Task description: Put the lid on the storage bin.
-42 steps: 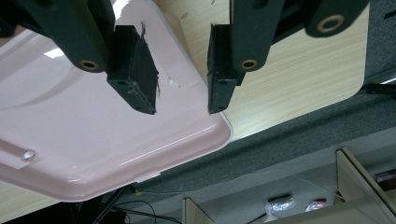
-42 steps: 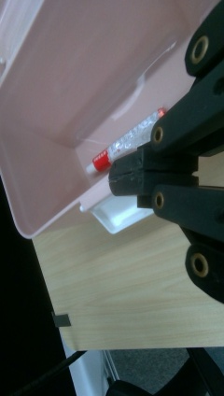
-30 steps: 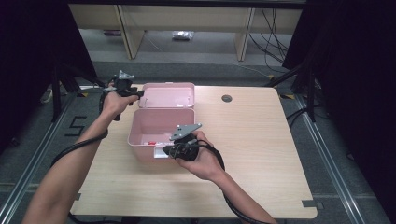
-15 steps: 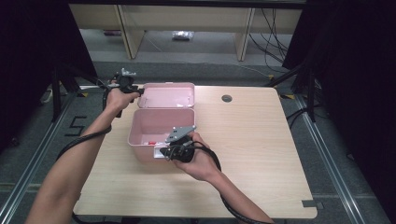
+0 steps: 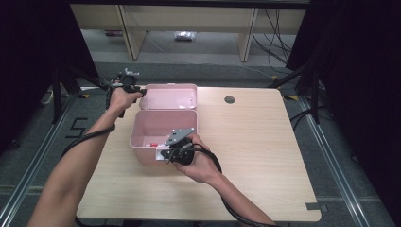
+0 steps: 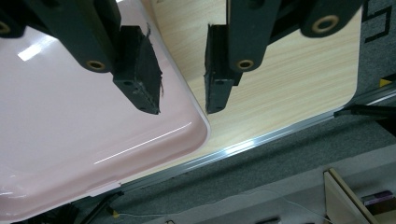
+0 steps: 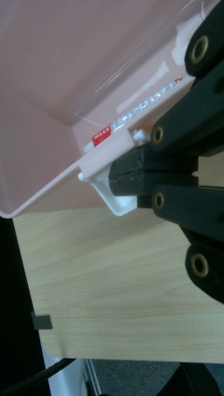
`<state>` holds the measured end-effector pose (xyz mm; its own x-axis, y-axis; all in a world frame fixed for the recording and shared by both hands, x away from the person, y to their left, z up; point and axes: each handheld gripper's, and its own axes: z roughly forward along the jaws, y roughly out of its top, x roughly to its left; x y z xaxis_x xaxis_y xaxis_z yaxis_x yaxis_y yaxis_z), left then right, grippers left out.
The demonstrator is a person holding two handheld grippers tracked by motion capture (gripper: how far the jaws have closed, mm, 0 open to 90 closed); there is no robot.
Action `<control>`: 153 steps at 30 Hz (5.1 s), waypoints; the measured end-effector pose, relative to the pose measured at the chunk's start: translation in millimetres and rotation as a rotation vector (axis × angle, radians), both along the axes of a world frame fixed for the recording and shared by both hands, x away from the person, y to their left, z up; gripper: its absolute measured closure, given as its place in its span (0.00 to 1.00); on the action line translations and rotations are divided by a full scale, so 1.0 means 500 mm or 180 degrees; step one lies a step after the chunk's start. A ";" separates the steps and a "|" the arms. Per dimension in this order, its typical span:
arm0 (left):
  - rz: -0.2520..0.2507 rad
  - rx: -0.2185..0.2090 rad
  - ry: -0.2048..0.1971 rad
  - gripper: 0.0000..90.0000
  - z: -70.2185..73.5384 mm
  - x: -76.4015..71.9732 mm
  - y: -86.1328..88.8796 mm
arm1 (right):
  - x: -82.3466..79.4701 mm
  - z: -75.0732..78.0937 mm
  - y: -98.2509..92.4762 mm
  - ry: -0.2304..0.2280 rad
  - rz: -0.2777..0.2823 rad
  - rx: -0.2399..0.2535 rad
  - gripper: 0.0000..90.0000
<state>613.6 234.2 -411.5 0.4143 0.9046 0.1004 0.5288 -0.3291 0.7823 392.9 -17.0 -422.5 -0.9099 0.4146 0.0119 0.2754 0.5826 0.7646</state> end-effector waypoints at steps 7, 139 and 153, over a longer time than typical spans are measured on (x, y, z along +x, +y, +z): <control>0.0034 -0.0014 0.0039 0.73 -0.008 0.007 0.000 | 0.000 -0.003 0.002 -0.0002 -0.0015 0.0006 1.00; 0.0700 -0.0381 0.0394 0.96 0.057 -0.018 -0.034 | -0.008 -0.004 0.008 0.0074 0.0026 -0.0077 1.00; 0.0659 -0.0417 0.0298 0.96 0.071 -0.030 -0.030 | -0.008 -0.004 0.008 0.0063 0.0055 -0.0095 1.00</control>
<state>598.6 219.0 -376.1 0.2209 0.9739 -0.0531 0.6464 -0.1054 0.7557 389.0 -12.8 -424.3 -0.9167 0.3992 0.0178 0.2800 0.6099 0.7413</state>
